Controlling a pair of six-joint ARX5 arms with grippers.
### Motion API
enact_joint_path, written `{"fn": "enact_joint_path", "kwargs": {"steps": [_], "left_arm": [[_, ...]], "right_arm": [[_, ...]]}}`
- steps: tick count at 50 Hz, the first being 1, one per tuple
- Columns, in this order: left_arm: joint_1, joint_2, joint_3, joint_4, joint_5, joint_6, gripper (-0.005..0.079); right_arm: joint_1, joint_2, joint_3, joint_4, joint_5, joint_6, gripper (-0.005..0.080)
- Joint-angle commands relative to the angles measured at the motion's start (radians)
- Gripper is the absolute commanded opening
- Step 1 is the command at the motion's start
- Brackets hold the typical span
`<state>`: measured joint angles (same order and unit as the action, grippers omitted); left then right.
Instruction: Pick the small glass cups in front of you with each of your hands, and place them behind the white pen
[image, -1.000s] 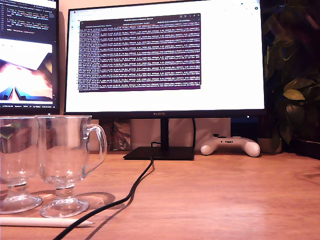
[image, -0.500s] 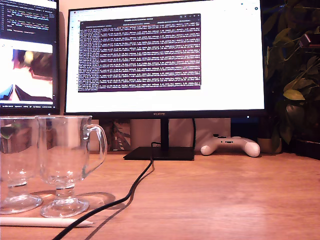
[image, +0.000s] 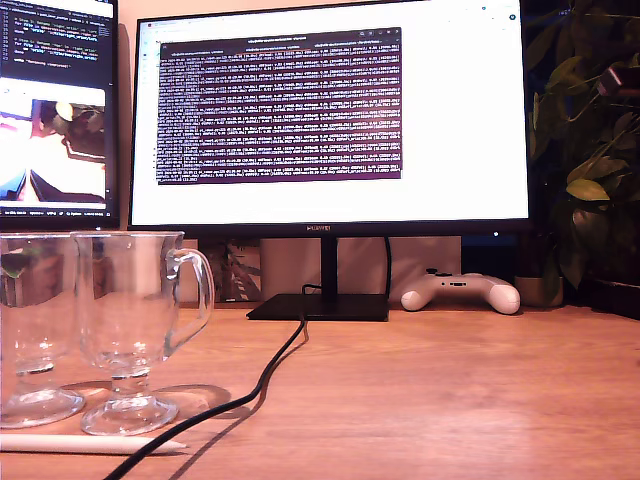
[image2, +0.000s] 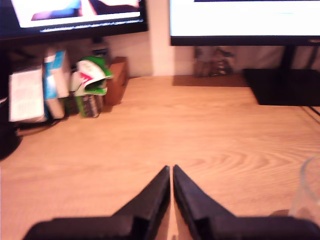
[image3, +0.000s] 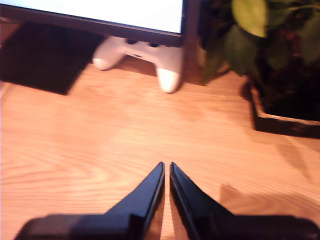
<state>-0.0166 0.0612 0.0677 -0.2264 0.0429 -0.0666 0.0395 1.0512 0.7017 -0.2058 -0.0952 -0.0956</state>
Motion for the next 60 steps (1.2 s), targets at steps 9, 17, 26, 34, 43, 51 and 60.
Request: {"fn": "enact_joint_path", "kwargs": {"steps": [9,17,26,34,43,51,60], "left_arm": [[0.003,-0.074,-0.035,-0.054,0.000,-0.019,-0.0021],[0.003,-0.074,-0.040,-0.076,-0.007,-0.042,-0.0021],[0.003,-0.074,-0.040,-0.109,-0.001,-0.076,-0.0021],[0.003,-0.074,-0.040,-0.119,0.003,-0.090,-0.0021],[0.003,-0.074,-0.040,-0.119,0.003,-0.090,-0.0021],[0.003,-0.074,-0.040,-0.119,0.002,-0.090,-0.0021],[0.003,-0.074,-0.040,-0.119,0.002,-0.090,-0.0021]], "right_arm": [[-0.011,-0.016,-0.014,0.037,-0.003,0.003,-0.0011],[-0.063,-0.024,-0.024,0.060,-0.004,0.013,-0.0011],[-0.132,-0.082,-0.078,0.096,-0.082,0.021,-0.0011],[-0.167,-0.151,-0.146,0.106,-0.127,0.023,-0.0011],[-0.165,-0.246,-0.275,0.176,-0.143,0.071,-0.0011],[-0.156,-0.360,-0.410,0.272,-0.145,0.126,-0.0011],[-0.135,-0.482,-0.524,0.277,-0.167,0.117,-0.0011]]}}
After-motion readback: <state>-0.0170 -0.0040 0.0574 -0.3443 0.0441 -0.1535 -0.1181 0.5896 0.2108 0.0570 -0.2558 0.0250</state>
